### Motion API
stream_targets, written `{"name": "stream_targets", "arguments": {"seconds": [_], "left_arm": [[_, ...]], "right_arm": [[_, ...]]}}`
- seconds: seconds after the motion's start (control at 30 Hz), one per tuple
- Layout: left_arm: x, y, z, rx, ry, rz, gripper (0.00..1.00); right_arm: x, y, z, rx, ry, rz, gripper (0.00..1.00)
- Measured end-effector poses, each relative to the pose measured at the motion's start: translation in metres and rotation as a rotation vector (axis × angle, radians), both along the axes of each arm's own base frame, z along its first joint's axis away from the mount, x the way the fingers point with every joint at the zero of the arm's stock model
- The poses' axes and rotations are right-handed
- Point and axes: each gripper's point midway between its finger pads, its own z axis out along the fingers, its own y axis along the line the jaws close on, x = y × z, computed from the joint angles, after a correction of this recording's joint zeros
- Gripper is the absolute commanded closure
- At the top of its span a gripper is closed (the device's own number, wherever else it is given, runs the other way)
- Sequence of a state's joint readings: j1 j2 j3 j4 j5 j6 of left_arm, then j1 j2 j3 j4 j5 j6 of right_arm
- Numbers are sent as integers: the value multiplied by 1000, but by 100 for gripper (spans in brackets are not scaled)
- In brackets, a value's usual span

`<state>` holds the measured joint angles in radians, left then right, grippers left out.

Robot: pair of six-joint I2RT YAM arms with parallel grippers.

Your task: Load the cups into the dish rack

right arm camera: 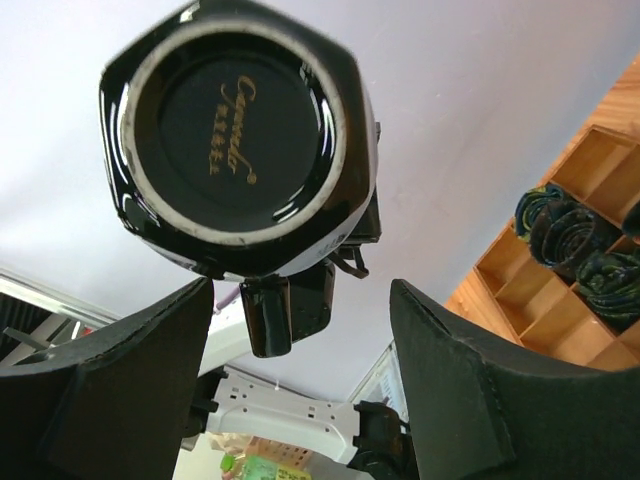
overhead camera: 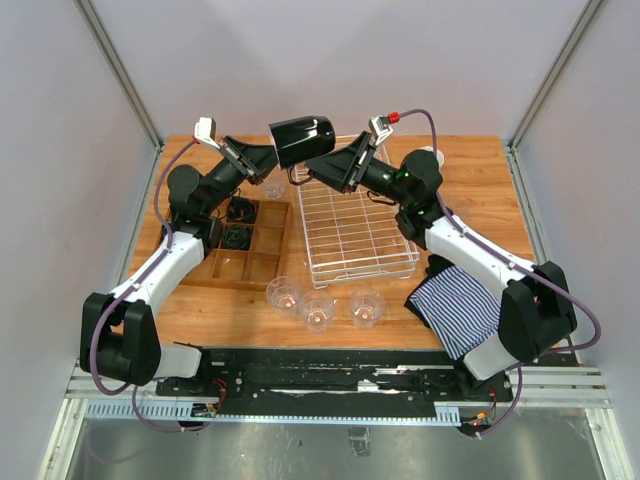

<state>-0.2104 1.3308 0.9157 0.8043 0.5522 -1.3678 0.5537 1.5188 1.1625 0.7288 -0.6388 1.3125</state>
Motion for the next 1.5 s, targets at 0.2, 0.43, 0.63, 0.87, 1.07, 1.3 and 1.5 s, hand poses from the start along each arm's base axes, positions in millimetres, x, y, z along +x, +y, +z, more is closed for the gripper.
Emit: {"name": "stream_targets", "arguments": {"seconds": [0.2, 0.43, 0.63, 0.87, 1.07, 1.3, 1.5], "left_arm": [[2, -1, 0, -1, -1, 14, 99], [4, -6, -17, 39, 54, 4, 100], [7, -6, -24, 60, 67, 12, 100], [10, -3, -28, 63, 89, 24, 99], [10, -3, -30, 63, 107, 20, 99], [16, -4, -41, 115, 120, 30, 47], [24, 15, -61, 199, 159, 101, 19]], "right_arm": [[-7, 16, -1, 29, 7, 36, 34], [-6, 28, -10, 29, 39, 62, 46], [-6, 31, -5, 61, 44, 75, 56], [-3, 37, -7, 76, 65, 95, 78], [-5, 38, -10, 71, 79, 110, 99], [-1, 40, -20, 14, 86, 93, 99], [14, 34, -52, -142, 126, 59, 99]]}}
